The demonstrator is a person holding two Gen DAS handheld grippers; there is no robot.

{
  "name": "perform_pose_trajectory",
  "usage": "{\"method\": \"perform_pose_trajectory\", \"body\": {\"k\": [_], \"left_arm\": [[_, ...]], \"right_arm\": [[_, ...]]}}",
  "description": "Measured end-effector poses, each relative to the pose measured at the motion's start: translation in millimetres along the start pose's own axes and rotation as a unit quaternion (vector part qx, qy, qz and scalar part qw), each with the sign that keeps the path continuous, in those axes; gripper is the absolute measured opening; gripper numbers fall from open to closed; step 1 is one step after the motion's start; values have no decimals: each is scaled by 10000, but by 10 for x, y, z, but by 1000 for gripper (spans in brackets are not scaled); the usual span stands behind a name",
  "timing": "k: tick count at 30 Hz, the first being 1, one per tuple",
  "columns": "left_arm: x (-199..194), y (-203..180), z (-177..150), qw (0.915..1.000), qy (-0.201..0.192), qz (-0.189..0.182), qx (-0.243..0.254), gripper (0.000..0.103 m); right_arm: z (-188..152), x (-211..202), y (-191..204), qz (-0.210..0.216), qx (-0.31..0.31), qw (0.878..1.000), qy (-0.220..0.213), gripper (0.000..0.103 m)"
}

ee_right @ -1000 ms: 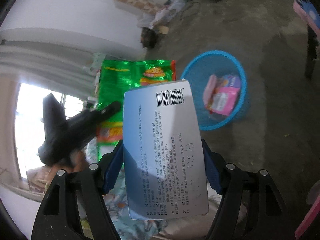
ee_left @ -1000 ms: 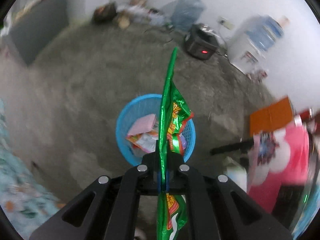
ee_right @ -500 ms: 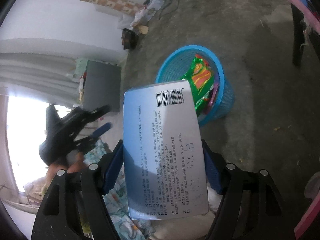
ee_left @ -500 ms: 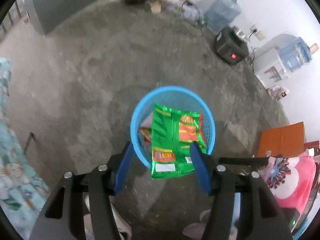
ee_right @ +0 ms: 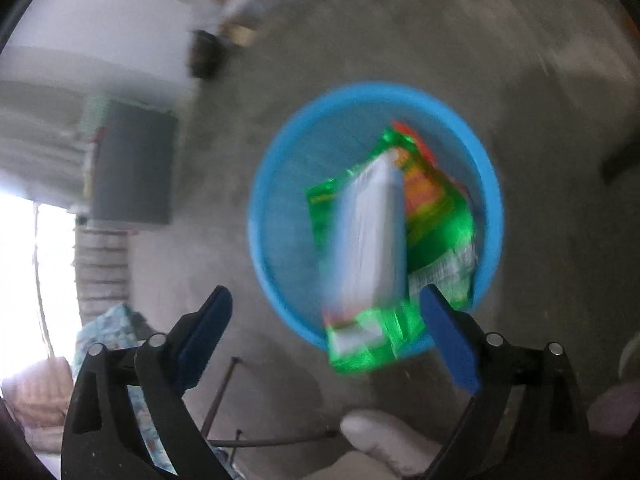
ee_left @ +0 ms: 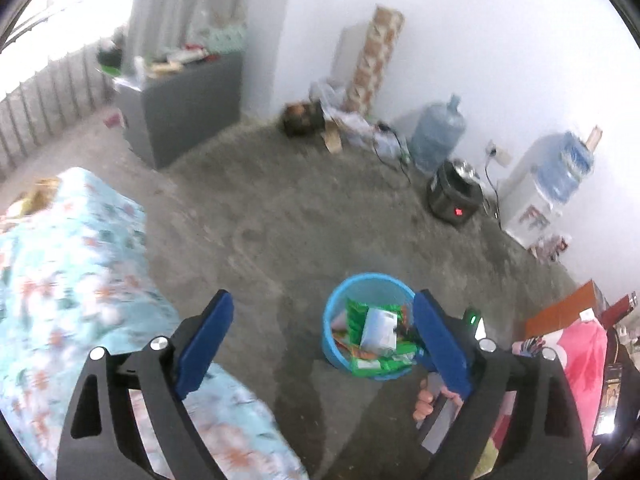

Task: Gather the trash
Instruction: 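Move both tools back over the bedspread toward the white bottle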

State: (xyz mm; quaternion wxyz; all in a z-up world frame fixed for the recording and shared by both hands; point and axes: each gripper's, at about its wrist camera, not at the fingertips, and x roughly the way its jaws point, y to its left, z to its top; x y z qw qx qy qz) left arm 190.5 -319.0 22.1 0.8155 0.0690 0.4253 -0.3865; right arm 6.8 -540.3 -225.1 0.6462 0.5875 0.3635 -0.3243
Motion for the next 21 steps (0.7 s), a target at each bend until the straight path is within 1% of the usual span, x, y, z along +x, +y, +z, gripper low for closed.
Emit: {"method": "perform_pose_trajectory", "body": {"k": [4, 8, 11, 14, 17, 21], "left_arm": [[-387, 205, -128, 9991, -371, 182, -87, 92], [-614, 333, -274, 9986, -453, 257, -124, 92], [-783, 391, -389, 9981, -519, 296, -150, 92], [-971, 459, -489, 9970, -645, 383, -163, 92], [-1227, 545, -620, 9953, -816, 506, -157, 93], [-1479, 696, -777, 9928, -919, 754, -145, 95]], "right_arm": [[-320, -150, -200, 201, 104, 9997, -135, 89], [-580, -457, -263, 340, 30, 9987, -370, 89], [-652, -687, -189, 427, -135, 9975, -541, 89], [-721, -911, 42, 572, -410, 9950, -707, 89], [-813, -1149, 333, 656, -891, 9902, -856, 89], [-1012, -1384, 758, 576, -1601, 9806, -974, 91]]}}
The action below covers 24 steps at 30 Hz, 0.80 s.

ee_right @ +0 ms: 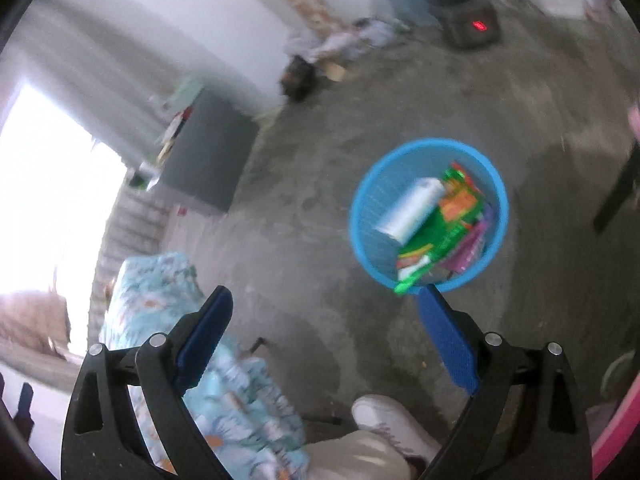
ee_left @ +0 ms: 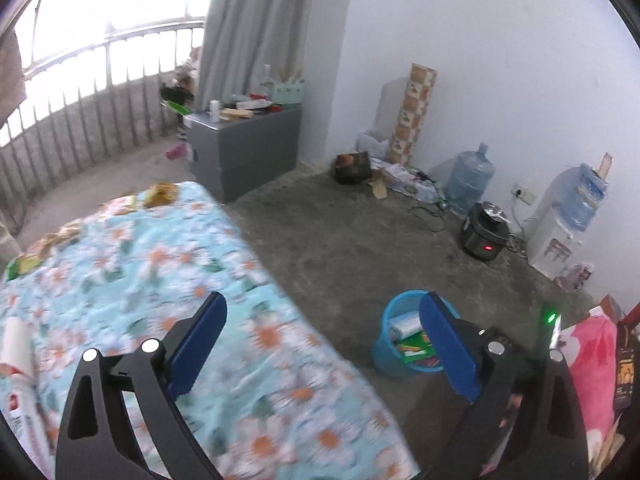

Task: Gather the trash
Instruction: 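Move both tools back over the bedspread toward the white bottle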

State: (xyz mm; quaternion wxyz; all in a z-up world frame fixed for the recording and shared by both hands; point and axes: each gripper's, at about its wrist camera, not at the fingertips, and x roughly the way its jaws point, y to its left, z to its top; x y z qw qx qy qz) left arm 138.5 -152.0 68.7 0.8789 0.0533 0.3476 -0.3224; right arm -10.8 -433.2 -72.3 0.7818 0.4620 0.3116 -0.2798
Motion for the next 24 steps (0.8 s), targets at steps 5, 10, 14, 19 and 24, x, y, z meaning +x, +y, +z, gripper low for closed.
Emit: {"method": "perform_pose_trajectory", "body": {"k": [5, 10, 14, 19, 24], "left_arm": [[-356, 383, -163, 9989, -71, 432, -154, 96], [-749, 828, -329, 9945, -259, 910, -441, 96], [-1133, 1252, -500, 9860, -451, 1347, -878, 97], [-1575, 1758, -770, 9674, -685, 2003, -1393, 97], [-1905, 2216, -1168, 9399, -688, 2861, -1731, 97]], "right_arm": [[-154, -170, 496, 218, -723, 9971, -15, 93], [-376, -283, 1009, 812, -1455, 9858, 229, 93], [-561, -295, 1278, 1219, -1832, 9742, 500, 93], [-833, -255, 1620, 1571, -2143, 9596, 923, 93], [-1193, -161, 2002, 1554, -2463, 9474, 1331, 92]]}}
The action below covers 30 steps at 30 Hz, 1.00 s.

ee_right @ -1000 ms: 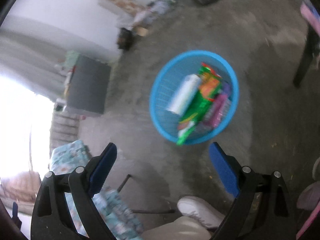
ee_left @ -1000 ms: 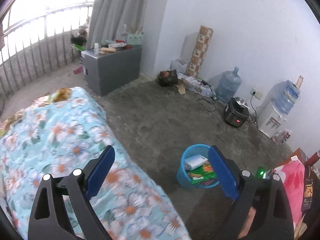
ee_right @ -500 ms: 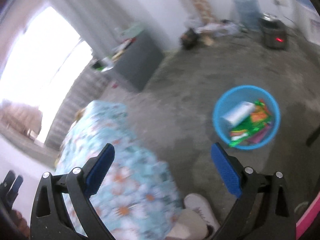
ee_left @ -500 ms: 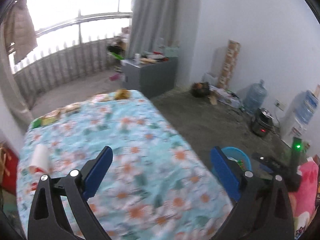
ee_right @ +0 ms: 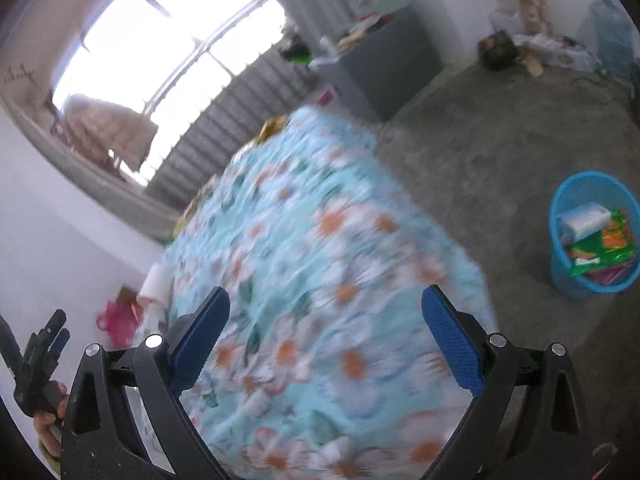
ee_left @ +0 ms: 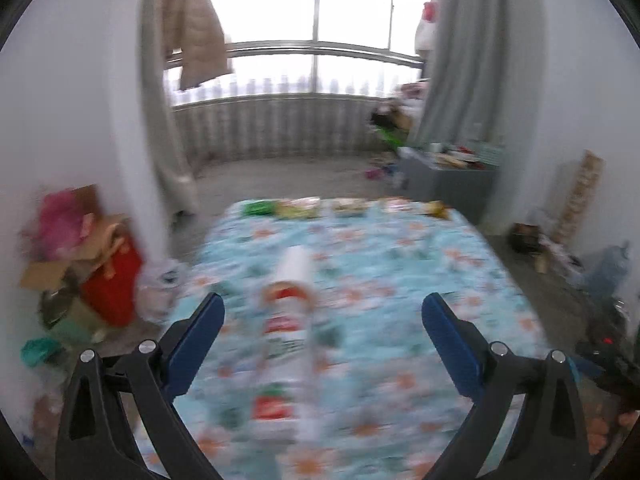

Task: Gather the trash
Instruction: 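Move both tools back over the bedspread toward the white bottle, then grasp the white AD milk bottle with the right gripper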

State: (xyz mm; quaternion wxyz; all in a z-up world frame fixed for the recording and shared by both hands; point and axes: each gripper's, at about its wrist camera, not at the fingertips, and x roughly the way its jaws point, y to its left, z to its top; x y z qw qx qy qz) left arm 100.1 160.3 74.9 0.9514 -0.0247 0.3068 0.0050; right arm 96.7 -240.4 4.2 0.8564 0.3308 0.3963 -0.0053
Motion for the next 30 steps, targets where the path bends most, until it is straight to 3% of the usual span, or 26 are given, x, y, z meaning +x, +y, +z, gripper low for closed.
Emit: {"method": "perform_pose_trajectory", "body": {"k": [7, 12, 17, 22, 24, 27, 30], "left_arm": [[84, 620, -227, 9979, 271, 273, -519, 97], [130, 911, -379, 9954, 409, 248, -829, 97], [111, 1152, -482, 9939, 383, 354, -972, 97], [86, 1418, -575, 9910, 451, 428, -1187, 97], [75, 1497, -603, 9902, 464, 476, -1229, 97], [77, 1573, -621, 9895, 489, 546, -1244, 97], [115, 1586, -625, 9892, 527, 544, -1253, 97]], "right_arm": [[-244, 309, 699, 572, -435, 9954, 632, 91], [-387, 720, 1388, 1449, -684, 9772, 1396, 91], [-526, 1313, 2020, 1873, -843, 9539, 2191, 90], [-761, 1968, 2441, 1810, -810, 9357, 2918, 86], [-850, 2143, 2545, 1567, -960, 9352, 3026, 84], [-915, 2219, 2663, 1556, -1137, 9343, 2998, 82], [-973, 2201, 2731, 1680, -1193, 9290, 3075, 67]]}}
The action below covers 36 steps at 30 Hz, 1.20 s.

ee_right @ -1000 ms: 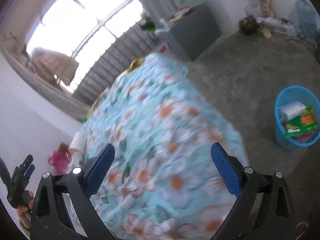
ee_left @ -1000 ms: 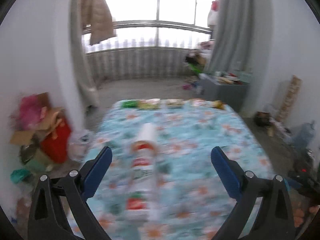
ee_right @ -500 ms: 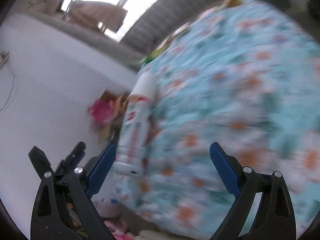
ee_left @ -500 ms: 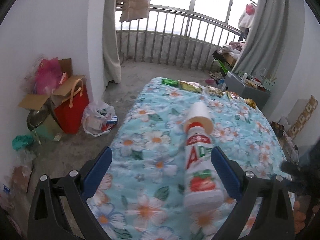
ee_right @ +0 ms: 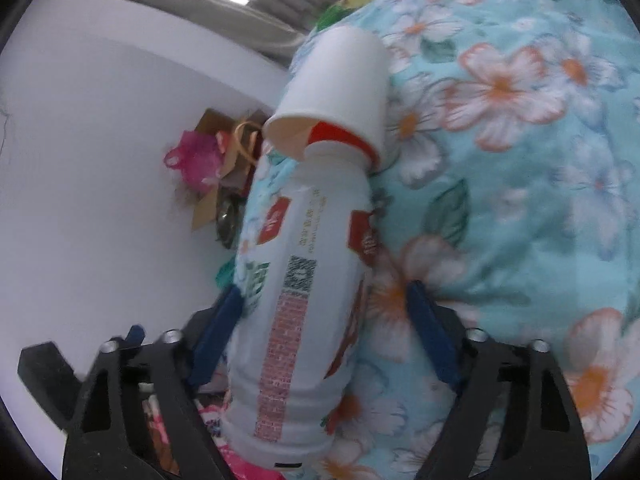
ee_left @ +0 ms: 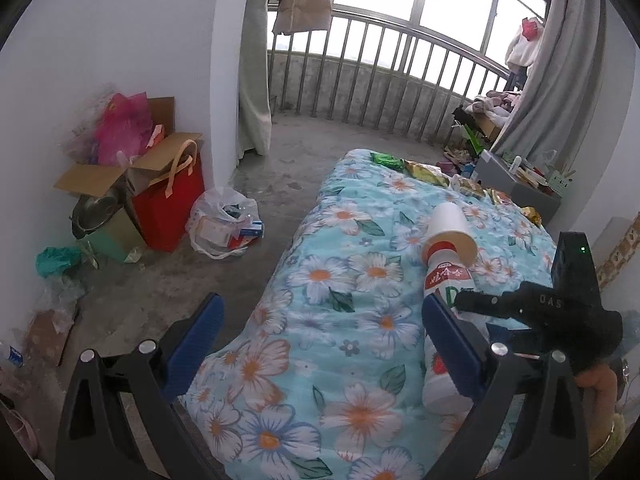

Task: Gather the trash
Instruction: 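Grasp the white AD milk bottle with the right gripper, then grasp the white paper cup rim with the left gripper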

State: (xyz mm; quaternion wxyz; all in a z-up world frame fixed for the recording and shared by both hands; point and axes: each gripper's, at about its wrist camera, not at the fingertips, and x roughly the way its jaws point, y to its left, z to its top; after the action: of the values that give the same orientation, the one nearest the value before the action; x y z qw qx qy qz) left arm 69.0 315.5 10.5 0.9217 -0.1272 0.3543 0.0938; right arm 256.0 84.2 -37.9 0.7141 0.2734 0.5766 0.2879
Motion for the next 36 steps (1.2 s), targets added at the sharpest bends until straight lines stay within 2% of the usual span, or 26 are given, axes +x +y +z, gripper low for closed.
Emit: {"method": "perform_pose_trajectory", "body": {"k": [1, 5, 11, 16, 20, 24, 26, 29, 31, 32, 33, 34, 36], "left_arm": [[18, -14, 5, 10000, 15, -15, -2, 97], [84, -126, 14, 9998, 88, -152, 52, 97], [151, -357, 43, 9990, 70, -300, 332, 97], [360, -574, 82, 9974, 113, -463, 540, 97], [666, -836, 153, 9943, 347, -617, 791, 94], [978, -1090, 263, 9905, 597, -759, 980, 82], [1143, -1192, 312, 9899, 655, -698, 1046, 74], [1399, -1333, 364, 9889, 712, -521, 1196, 56], [1541, -1418, 370, 9873, 738, -298, 1377, 34], [1558, -1424, 371, 9870, 749, -272, 1398, 27], [1562, -1433, 371, 9868, 764, -259, 1401, 16], [1536, -1430, 374, 9871, 751, -253, 1389, 10], [1395, -1412, 375, 9885, 536, -233, 1392, 5]], "right_arm": [[-13, 17, -5, 135, 46, 9999, 64, 61], [-32, 37, -51, 367, 132, 9991, 146, 60], [-202, -234, -316, 738, 381, 9963, 225, 60], [-489, -727, -648, 781, 515, 9954, -186, 59], [-675, -1279, -950, 481, 660, 9934, -807, 59], [-856, -1822, -1217, 277, 807, 9869, -1369, 58], [-932, -2006, -1308, 171, 912, 9831, -1578, 57], [-1034, -2196, -1466, 165, 1104, 9777, -1777, 57], [-1066, -2213, -1525, 246, 1202, 9758, -1811, 57], [-1076, -2209, -1527, 248, 1222, 9756, -1808, 57], [-1075, -2173, -1513, 227, 1222, 9759, -1792, 57], [-1101, -2162, -1506, 199, 1213, 9763, -1781, 57], [-1138, -2185, -1494, 145, 1179, 9772, -1762, 57]]}}
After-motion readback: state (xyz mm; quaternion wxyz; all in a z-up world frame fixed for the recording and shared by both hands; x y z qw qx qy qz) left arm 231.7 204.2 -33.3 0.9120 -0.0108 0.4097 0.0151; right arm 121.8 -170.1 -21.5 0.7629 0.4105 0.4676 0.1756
